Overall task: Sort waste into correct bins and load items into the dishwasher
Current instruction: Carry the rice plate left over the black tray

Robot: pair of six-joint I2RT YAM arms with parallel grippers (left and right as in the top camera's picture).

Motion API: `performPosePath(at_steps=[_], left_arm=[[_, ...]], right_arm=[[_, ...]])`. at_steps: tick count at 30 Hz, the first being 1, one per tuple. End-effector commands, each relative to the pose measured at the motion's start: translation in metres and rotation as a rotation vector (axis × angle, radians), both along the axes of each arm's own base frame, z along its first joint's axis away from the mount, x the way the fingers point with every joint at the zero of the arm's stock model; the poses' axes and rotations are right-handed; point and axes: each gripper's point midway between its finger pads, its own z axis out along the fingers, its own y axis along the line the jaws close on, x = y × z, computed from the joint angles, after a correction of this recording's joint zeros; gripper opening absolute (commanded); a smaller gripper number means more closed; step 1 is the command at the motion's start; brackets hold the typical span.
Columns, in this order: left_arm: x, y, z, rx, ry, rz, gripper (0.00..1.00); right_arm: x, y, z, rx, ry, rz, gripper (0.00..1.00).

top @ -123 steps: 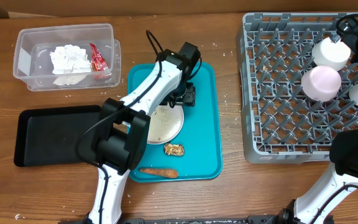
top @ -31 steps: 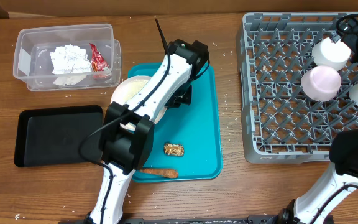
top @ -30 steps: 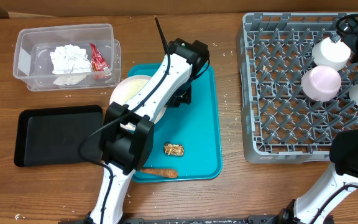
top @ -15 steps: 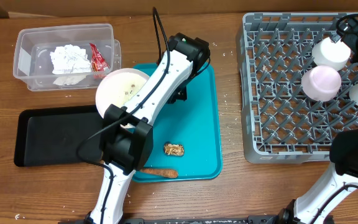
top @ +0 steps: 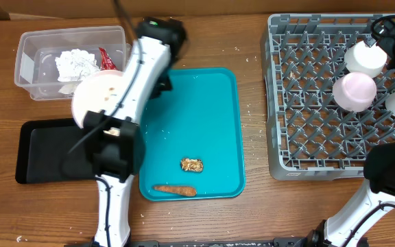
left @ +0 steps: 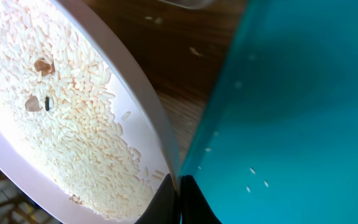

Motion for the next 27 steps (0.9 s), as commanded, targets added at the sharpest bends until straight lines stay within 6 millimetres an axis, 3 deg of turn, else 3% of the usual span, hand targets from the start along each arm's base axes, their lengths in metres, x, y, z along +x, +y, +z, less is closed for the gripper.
performPosePath(at_steps=[1, 11, 19, 24, 27], left_arm=[[0.002, 0.032, 0.037, -0.068, -0.095, 0.110, 0.04], [-0.005, 0.071, 0.060, -0.270, -0.122, 0.209, 0.04], [-0.002, 0.093, 0.057, -0.429, -0.134, 0.266, 0.04], [0.001, 0.117, 0.057, -0.431, -0.167, 0.323, 0.04], [0.000, 0.122, 0.057, -0.445, -0.171, 0.340, 0.04]], right_arm=[[0.000, 0.002, 0.016, -0.013, -0.042, 0.000, 1.00], [0.000, 0.002, 0.016, -0.013, -0.042, 0.000, 1.00], [0.000, 0.002, 0.016, -0.013, -0.042, 0.000, 1.00], [0.000, 0.002, 0.016, -0.013, -0.042, 0.000, 1.00], [0.000, 0.002, 0.016, -0.013, -0.042, 0.000, 1.00]])
